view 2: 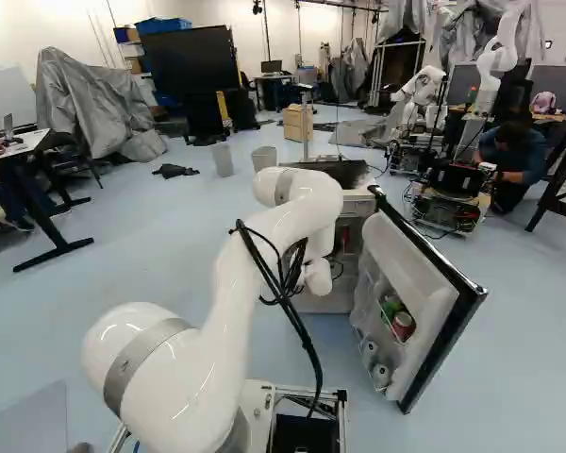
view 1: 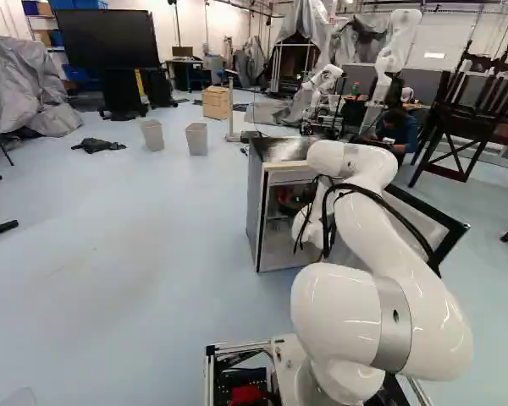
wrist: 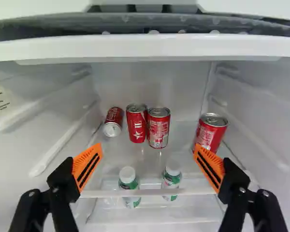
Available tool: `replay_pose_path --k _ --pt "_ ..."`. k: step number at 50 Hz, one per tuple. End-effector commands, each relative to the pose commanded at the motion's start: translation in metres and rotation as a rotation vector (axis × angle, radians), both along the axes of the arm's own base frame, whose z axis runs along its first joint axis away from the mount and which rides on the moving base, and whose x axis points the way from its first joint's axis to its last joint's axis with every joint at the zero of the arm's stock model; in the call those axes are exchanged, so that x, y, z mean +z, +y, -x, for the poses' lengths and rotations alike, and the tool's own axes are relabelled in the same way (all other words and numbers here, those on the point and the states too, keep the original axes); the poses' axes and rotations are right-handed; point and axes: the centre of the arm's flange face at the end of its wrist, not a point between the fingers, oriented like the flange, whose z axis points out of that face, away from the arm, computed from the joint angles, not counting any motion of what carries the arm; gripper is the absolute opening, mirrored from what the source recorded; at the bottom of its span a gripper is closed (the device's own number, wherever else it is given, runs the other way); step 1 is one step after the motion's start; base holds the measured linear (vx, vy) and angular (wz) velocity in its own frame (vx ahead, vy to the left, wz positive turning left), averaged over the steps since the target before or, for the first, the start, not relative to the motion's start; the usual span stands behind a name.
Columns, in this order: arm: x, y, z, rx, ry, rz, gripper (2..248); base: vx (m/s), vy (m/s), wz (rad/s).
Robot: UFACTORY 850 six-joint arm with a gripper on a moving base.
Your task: Grab a drink from the fridge
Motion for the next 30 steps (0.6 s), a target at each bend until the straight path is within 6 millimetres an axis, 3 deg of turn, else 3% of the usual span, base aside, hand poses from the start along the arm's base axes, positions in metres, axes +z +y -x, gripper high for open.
replay_pose_path --k 30 --pt "0.0001 -0.0010 0.0006 -0.004 0.001 0.000 247 0.000 0.000 0.000"
